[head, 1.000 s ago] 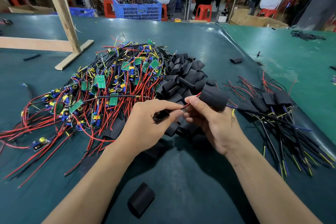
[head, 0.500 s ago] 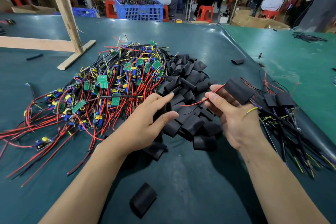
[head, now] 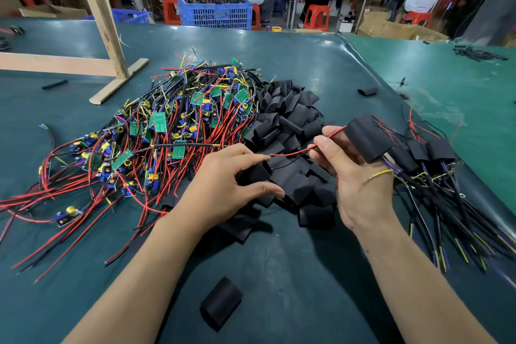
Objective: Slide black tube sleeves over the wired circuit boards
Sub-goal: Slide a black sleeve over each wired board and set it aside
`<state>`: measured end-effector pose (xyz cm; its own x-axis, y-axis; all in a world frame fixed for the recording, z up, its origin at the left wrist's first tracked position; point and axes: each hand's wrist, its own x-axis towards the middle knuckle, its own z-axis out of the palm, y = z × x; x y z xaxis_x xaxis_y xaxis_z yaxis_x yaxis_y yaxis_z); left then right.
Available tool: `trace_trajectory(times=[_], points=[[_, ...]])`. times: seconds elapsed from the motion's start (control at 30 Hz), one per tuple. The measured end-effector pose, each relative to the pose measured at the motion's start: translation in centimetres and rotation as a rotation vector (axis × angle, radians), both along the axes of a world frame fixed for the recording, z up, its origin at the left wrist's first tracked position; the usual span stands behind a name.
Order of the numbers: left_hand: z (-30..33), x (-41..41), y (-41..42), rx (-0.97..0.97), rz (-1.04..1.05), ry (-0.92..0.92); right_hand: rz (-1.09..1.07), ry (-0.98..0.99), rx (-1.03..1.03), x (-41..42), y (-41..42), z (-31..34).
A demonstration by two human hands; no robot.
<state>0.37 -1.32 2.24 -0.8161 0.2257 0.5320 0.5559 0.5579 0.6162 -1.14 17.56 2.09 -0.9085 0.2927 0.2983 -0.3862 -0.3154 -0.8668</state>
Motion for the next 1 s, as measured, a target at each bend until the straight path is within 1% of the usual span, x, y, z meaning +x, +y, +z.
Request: trace_trajectory(times=[0.13,0.3,0.43,0.67,0.73,0.83,0.93,1.0], points=[[0.0,0.0,0.0,-0.009,0.014,0.010,0.014,0.010,0.019,0.2,-0.7,-0.4],[-0.1,-0.1,-0.1,-0.034,0.088,0.054,0.039,0.027,0.127,0.5,-0.9,-0.5],[-0.2,-0.2,-0.3,-0.076,0.131,0.078,0.014,0.023,0.160,0.5,-0.6,-0.3],[-0.4,-0.1,-0.1,-0.101,0.006,0.096,0.040,-0.007,0.160,0.3,-0.5,-0.5],[-0.6,-0.1,0.0,-0.107,0.005,0.087,0.059,-0.016,0.151,0.4,-0.6,-0.5],[-0.8,-0.2,0.2,-0.115,0.036,0.095,0.104,-0.071,0.174,0.4,-0.8,-1.2],[-1.1,-0.3,0.3,-0.130,0.045,0.095,0.148,-0.203,0.223,0.7,-1.7,-1.8],[-1.3,-0.3,0.4,-0.130,0.040,0.072,0.207,-0.242,0.229,0.9,-1.9,-1.6]])
